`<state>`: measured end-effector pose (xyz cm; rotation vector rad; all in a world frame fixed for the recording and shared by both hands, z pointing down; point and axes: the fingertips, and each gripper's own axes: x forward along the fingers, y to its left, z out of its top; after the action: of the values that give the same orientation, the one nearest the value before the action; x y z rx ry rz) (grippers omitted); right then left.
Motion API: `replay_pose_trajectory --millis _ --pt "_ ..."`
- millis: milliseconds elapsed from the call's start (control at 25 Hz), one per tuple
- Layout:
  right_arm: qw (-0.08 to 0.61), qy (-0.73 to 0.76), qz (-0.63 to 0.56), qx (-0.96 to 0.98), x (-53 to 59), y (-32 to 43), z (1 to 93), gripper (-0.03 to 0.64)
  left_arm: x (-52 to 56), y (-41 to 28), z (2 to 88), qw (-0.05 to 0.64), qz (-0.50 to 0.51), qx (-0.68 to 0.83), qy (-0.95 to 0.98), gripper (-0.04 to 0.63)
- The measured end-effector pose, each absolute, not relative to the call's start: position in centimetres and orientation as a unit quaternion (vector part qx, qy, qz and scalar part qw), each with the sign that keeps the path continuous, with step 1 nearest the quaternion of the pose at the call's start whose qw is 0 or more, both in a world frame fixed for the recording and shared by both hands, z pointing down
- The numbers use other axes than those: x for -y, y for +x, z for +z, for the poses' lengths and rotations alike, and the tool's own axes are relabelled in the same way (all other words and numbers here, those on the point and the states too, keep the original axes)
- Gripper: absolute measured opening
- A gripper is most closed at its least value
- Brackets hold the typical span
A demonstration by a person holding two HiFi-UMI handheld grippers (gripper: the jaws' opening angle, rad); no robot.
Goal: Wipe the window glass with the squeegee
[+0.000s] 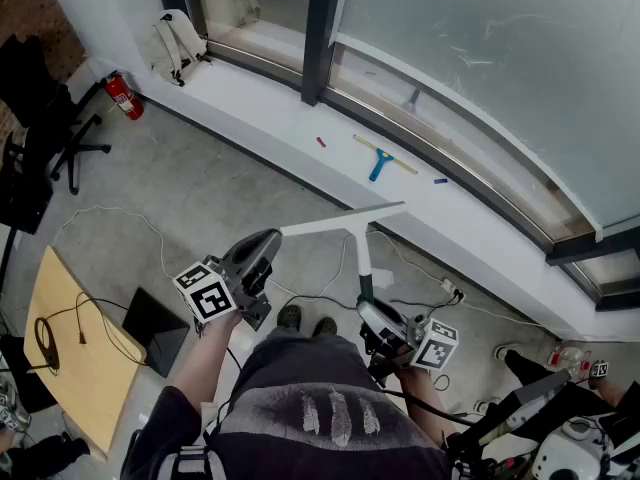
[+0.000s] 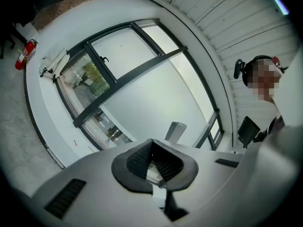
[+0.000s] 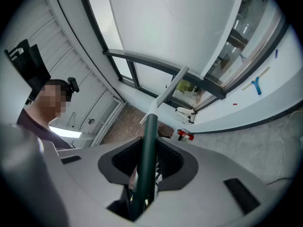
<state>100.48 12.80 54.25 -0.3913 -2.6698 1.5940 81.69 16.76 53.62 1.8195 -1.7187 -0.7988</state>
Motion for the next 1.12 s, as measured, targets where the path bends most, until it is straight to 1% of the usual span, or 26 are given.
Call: replay_pose_trajectory --millis 200,360,480,600,680,840,1000,1120 --pt "0.033 -0.156 0.475 0.866 -11.9 103.4 53.6 0.1 -17.1 86.6 53.7 0.275 -0.293 0.649 0.646 0.005" --pt "0.033 -0.187 0.49 0.851 -10.9 103.0 54.7 0.1 -18.7 87.3 53.0 0.26 -0.262 0.685 0.628 0.005" --pt "0.046 -0.216 0.505 0.834 -12.1 101.6 55.4 0.1 -21.9 86.6 53.1 0.259 -0.259 0.71 0.601 0.005" --pt "0.06 -0.253 0.502 0.825 -13.8 99.1 55.2 0.1 -24.9 84.4 53.8 0.257 -0.259 0.737 0.569 0.005" --pt "0.056 -0.268 0.499 0.822 -14.2 97.0 54.6 0.1 -25.6 82.7 53.8 0.244 -0.255 0.746 0.564 0.005" --pt "0.055 -0.267 0.489 0.828 -14.3 91.5 53.7 0.1 -26.0 77.5 53.5 0.221 -0.273 0.741 0.573 0.005" --pt "0.068 -0.237 0.475 0.845 -15.5 83.2 54.4 0.1 -28.8 69.7 53.1 0.201 -0.304 0.735 0.572 0.005" --pt "0.055 -0.226 0.493 0.839 -17.5 75.0 53.7 0.1 -31.8 64.3 52.1 0.194 -0.31 0.719 0.59 0.005"
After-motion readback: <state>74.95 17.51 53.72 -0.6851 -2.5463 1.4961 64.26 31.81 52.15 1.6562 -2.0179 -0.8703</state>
